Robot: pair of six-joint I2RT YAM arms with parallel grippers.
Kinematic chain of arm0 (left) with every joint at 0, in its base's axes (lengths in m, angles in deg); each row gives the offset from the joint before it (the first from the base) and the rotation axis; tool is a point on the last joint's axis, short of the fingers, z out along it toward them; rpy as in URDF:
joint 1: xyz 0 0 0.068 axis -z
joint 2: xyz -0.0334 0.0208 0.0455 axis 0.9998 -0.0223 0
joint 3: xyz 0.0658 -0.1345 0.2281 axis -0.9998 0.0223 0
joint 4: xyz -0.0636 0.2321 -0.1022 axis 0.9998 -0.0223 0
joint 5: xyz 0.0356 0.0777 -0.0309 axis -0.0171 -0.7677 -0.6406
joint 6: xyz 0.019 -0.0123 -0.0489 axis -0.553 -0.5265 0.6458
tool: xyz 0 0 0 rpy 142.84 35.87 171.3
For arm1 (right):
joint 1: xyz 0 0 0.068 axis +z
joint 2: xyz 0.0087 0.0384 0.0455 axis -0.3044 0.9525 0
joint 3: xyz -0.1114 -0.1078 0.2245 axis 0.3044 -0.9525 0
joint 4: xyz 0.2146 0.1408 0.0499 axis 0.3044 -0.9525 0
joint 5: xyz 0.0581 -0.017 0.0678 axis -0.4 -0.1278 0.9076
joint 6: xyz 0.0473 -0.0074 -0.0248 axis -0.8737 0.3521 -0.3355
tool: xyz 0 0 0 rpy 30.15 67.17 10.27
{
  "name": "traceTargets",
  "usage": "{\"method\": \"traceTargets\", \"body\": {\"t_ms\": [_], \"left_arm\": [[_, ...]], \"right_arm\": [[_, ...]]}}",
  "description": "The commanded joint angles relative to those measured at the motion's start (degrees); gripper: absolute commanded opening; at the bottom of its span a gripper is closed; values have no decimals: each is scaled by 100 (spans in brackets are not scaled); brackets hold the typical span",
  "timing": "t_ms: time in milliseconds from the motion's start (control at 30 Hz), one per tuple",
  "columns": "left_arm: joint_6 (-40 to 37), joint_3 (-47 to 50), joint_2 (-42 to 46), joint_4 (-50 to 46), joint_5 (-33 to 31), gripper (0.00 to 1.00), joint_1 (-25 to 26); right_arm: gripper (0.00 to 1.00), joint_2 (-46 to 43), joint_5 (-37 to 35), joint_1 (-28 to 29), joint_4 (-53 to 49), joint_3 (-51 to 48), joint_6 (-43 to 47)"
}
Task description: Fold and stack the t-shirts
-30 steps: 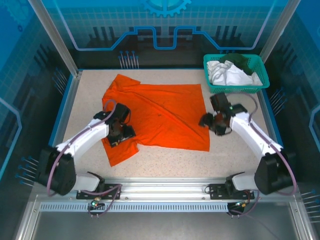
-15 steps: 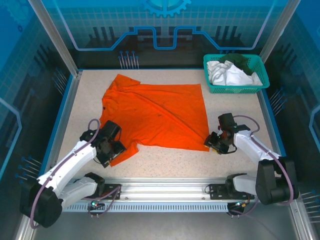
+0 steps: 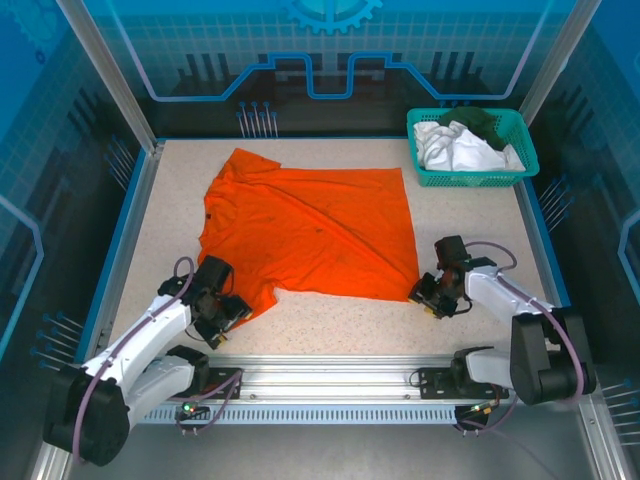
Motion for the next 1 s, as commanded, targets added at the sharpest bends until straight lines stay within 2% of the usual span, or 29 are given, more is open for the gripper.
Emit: {"method": "traceTargets", "body": {"t_ms": [0, 300, 567, 967], "left_arm": [[-257, -11, -45, -124, -54, 73, -24], [-289, -100, -164, -62, -415, 68, -24], [-443, -215, -278, 32, -750, 68, -24], [-435, -52, -397, 264, -934, 58, -19]], "right_arm": [[43, 366, 86, -15, 237, 107, 19], [36, 576, 211, 15, 354, 307, 59], [34, 546, 186, 174, 354, 337, -33], [26, 606, 62, 190, 336, 432, -42]]}}
